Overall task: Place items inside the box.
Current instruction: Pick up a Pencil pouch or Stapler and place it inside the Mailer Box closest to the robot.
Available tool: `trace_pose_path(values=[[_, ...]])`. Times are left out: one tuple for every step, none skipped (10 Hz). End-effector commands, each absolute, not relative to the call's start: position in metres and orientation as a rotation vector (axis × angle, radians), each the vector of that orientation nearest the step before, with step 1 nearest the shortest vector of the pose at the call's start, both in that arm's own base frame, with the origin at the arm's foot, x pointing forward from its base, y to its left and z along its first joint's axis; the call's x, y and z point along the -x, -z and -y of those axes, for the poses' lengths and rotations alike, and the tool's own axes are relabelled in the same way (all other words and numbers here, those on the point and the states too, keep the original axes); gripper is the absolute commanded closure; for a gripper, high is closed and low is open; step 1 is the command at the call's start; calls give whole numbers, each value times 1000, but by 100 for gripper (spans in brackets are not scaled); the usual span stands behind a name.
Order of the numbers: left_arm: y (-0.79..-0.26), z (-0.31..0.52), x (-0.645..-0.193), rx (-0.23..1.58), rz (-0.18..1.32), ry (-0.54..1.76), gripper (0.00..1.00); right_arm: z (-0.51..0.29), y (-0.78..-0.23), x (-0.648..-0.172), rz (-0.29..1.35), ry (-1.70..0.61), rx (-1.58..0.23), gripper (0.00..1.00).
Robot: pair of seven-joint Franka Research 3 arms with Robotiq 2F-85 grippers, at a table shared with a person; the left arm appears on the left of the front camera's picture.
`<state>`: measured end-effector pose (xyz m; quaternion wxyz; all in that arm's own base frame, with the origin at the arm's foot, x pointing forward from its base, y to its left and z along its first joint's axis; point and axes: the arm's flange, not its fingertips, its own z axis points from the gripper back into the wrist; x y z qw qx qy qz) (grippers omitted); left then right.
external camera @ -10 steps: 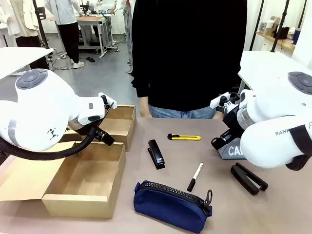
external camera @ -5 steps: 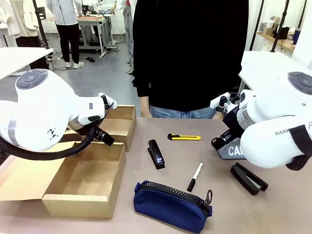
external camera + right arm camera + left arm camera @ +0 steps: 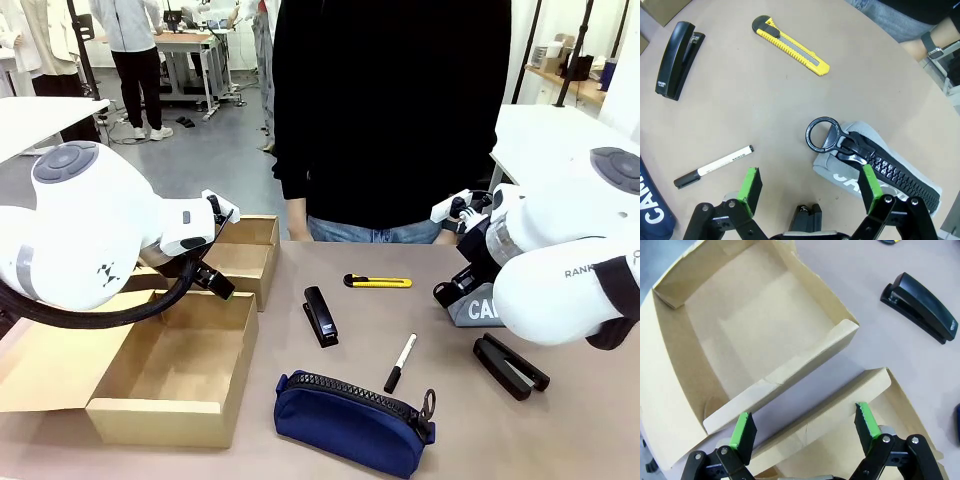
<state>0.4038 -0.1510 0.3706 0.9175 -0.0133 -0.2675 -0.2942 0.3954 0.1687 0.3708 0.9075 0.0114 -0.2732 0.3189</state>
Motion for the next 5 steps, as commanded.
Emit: trace_pose_path(values=[[-371, 151, -404, 27, 550, 605, 0, -169, -371, -395, 564, -658, -24, 0], [-371, 151, -404, 27, 550, 605, 0, -169, -371, -395, 564, -658, -24, 0], [-390, 144, -394, 97, 571, 666, 0, -160, -389, -393, 554, -651, -41, 0], [-423, 140, -378, 227, 586, 662, 0, -144, -423, -386, 539, -605, -132, 0], [-461, 138, -363, 301, 582, 528, 0, -123, -463, -372, 513, -546, -233, 0]])
